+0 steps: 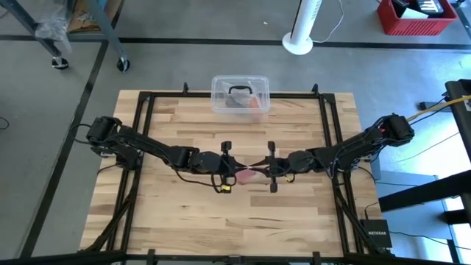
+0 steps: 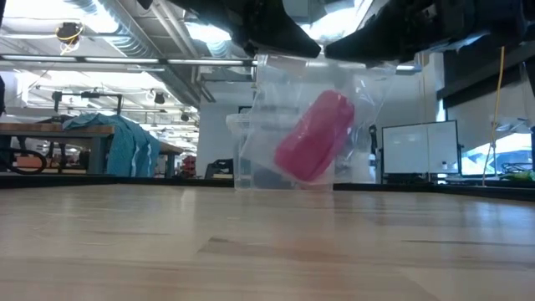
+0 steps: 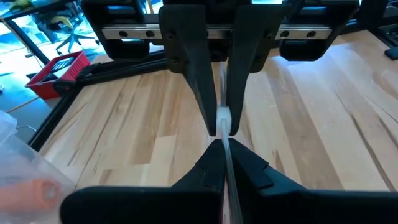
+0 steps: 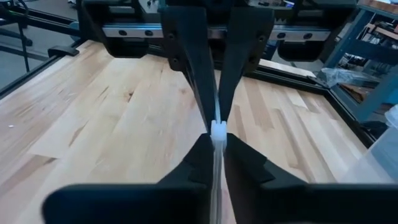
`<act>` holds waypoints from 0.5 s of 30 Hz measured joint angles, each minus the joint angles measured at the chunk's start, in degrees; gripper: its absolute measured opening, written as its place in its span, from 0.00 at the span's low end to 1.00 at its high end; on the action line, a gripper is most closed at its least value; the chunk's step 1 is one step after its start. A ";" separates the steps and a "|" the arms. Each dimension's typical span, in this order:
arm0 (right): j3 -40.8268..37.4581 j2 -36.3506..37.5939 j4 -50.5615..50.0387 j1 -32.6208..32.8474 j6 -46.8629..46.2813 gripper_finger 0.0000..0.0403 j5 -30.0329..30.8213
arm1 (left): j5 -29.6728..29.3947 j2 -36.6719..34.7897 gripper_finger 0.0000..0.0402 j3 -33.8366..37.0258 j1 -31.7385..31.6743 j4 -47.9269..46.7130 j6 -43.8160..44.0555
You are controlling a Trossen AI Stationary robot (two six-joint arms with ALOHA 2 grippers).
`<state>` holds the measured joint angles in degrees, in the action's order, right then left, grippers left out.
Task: Roll bandage
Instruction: Close the transparent zip lock bag
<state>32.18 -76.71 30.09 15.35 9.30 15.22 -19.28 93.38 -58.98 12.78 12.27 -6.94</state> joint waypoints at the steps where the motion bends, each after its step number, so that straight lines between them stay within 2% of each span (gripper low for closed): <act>1: 0.00 0.06 0.01 0.00 0.00 0.07 0.12 | -0.04 0.00 0.00 0.00 0.00 0.00 0.00; 5: 0.00 0.10 -0.05 0.06 -0.04 0.05 0.11 | -0.06 0.00 0.00 0.00 0.04 -0.07 -0.20; 9: 0.00 0.16 -0.21 0.04 -0.02 0.07 0.32 | -0.04 0.00 0.00 -0.04 0.04 -0.73 -0.63; 15: 0.00 3.98 -4.08 0.04 -0.09 0.06 0.62 | -0.14 -0.04 0.00 -0.22 0.02 -0.98 -0.61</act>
<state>32.18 -72.74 26.01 15.40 9.21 15.84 -19.42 93.34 -59.20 12.80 11.29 -7.55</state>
